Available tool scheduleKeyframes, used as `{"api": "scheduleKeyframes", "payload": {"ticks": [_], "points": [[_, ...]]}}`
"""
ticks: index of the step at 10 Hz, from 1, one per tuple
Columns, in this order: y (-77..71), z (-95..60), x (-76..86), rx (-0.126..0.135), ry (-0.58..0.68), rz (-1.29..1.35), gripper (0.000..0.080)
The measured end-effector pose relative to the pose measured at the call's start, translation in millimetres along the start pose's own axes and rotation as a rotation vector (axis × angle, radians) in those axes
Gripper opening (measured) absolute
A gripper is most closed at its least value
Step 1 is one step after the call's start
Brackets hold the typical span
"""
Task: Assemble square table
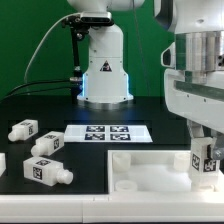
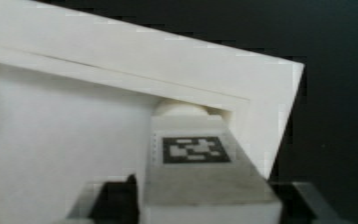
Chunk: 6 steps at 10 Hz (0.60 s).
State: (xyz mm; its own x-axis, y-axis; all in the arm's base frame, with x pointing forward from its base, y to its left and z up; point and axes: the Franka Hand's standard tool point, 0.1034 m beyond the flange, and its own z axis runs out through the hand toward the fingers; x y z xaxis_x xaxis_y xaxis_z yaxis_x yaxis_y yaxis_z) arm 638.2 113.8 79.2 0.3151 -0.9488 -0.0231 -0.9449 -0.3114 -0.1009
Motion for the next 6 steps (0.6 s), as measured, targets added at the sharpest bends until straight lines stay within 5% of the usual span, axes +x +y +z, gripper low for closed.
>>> {"api": "scheduleKeyframes", "payload": {"ticks": [1,2,6], "points": [[1.2,1.1,-2.8,-0.005,-0.001,-0.193,0.0540],[-0.4,-0.3,-5.1,-0.004,0.001,-0.442,0.0622],[-1.1,-0.6,-4.5,-0.012,-0.006,-0.776,0.0648]]}}
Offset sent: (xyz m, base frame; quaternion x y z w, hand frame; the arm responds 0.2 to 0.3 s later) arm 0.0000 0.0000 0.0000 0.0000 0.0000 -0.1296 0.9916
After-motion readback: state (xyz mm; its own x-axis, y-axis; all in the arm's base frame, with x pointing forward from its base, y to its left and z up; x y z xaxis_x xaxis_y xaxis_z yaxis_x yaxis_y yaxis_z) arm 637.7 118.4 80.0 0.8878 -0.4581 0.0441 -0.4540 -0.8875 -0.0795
